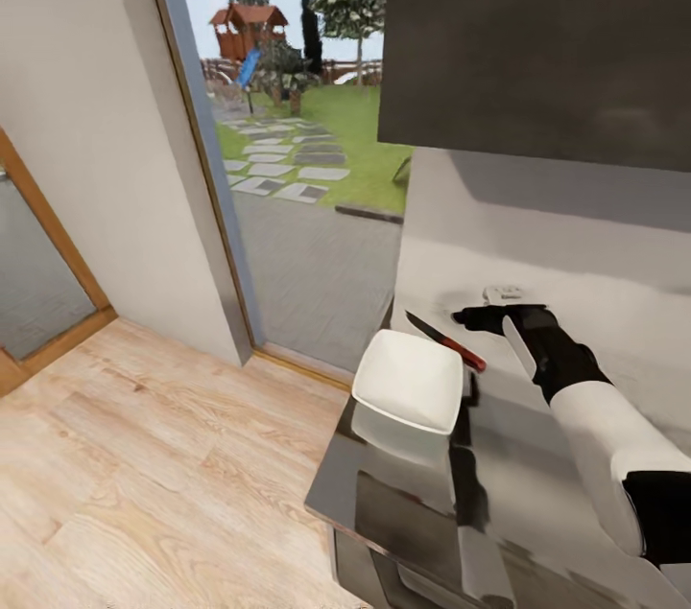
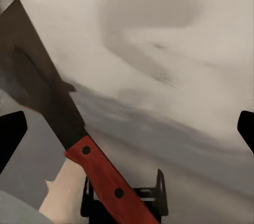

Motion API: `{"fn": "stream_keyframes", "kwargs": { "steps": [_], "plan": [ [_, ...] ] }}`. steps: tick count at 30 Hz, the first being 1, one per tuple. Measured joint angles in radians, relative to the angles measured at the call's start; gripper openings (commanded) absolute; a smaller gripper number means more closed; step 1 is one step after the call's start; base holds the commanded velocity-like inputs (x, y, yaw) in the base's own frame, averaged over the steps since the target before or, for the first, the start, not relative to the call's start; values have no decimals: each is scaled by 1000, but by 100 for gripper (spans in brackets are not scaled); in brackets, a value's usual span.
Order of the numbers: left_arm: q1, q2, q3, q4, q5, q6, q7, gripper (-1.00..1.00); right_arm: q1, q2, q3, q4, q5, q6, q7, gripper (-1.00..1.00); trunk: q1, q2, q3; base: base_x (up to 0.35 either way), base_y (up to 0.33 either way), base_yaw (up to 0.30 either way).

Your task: In the kitchen, take the Vidalia onion out of the sink, dice it on the chopping board with the paring knife, put the diced onion into the bowl on the countertop, then place both the paring knife and the chopping board into the sink.

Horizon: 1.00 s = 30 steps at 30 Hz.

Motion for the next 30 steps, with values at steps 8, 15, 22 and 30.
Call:
{"fn": "stream_keyframes", "kwargs": {
  "steps": [8,15,22,30],
  "plan": [
    [0,-6,-1,1,-1,0,0,100,1,-3,0,4,1,-3,0,100,0,0,-10,0,-102,146],
    [0,-10,-1,3,-2,0,0,100,0,-3,0,6,1,-4,0,100,0,0,-19,-38,-31,146],
    [0,-11,-2,10,-2,0,0,100,0,-3,0,6,1,-4,0,100,0,0,-28,-102,-3,146],
    [0,-12,-1,11,-2,0,0,100,0,-3,0,6,1,-4,0,100,0,0,-36,-14,-1,118]
  ]
}}
